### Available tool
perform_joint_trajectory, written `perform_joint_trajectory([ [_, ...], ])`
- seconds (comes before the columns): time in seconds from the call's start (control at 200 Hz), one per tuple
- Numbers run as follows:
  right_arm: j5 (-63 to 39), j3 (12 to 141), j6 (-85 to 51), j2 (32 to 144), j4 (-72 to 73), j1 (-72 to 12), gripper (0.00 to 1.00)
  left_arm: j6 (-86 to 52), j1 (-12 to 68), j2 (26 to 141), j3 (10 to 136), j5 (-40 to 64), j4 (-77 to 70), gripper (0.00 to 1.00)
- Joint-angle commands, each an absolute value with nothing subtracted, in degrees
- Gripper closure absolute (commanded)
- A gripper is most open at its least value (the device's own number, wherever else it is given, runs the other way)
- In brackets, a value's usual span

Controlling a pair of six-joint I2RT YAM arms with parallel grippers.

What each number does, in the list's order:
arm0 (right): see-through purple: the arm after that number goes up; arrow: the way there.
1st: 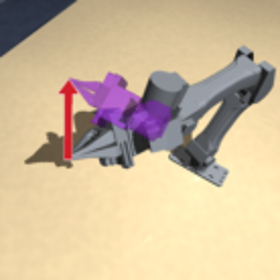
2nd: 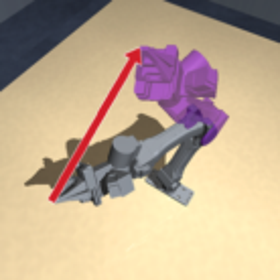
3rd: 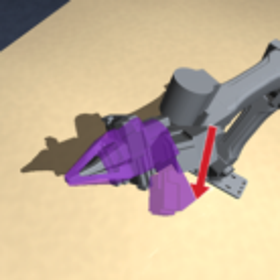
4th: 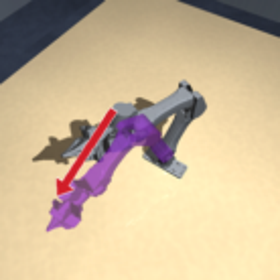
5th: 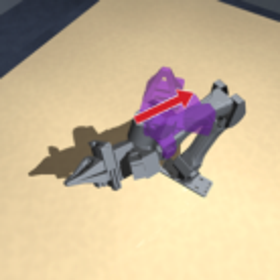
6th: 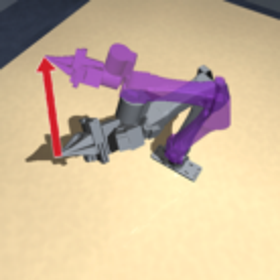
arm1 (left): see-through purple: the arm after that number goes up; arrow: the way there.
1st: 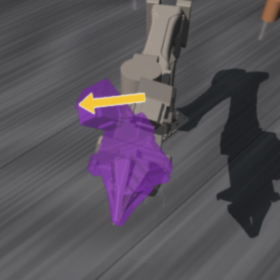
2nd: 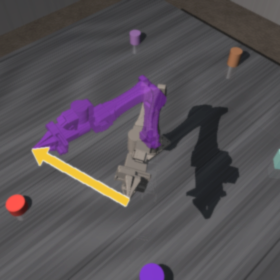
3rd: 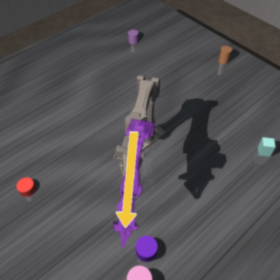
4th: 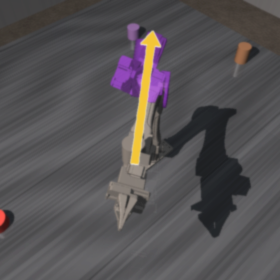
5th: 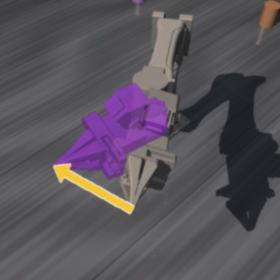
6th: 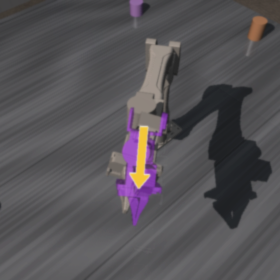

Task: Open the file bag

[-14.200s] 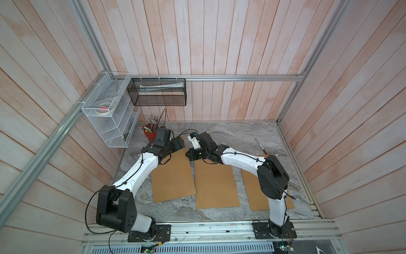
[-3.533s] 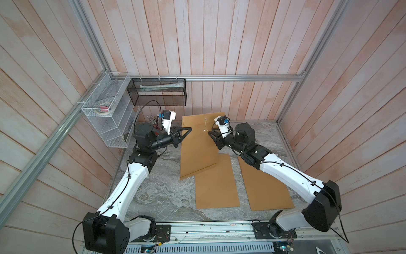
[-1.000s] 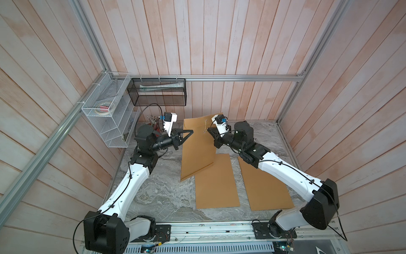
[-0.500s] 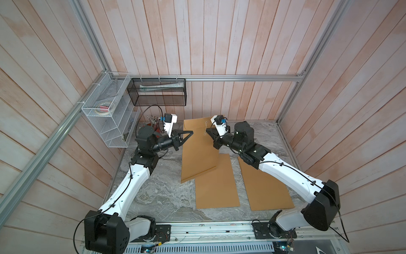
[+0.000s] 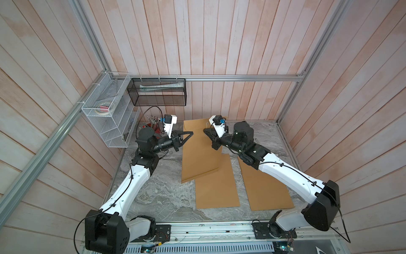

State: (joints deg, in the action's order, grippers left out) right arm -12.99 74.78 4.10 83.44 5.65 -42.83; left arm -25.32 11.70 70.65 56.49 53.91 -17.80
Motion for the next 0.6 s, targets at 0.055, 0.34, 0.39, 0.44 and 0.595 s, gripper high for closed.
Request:
perform_joint_trajectory([
  [0.055, -14.5, 77.2, 3.4, 83.3, 6.8, -43.4, 1.00, -26.2, 12.0, 70.1, 55.4, 54.2, -19.9, 1.00],
  [0.34, -15.7, 78.5, 3.4, 83.5, 6.4, -43.7, 1.00, -27.3, 12.0, 70.1, 54.3, 54.3, -21.7, 1.00],
  [0.39, -15.3, 78.4, 3.4, 83.2, 6.3, -43.6, 1.00, -27.3, 12.0, 70.1, 54.2, 54.1, -21.7, 1.00],
  [0.44, -14.0, 77.9, 3.1, 82.6, 6.2, -43.7, 1.00, -27.2, 12.0, 70.1, 54.3, 53.8, -21.7, 1.00],
  [0.595, -8.4, 74.5, 3.4, 78.3, 6.2, -43.7, 0.85, -26.9, 12.0, 70.1, 54.4, 52.9, -21.6, 1.00],
])
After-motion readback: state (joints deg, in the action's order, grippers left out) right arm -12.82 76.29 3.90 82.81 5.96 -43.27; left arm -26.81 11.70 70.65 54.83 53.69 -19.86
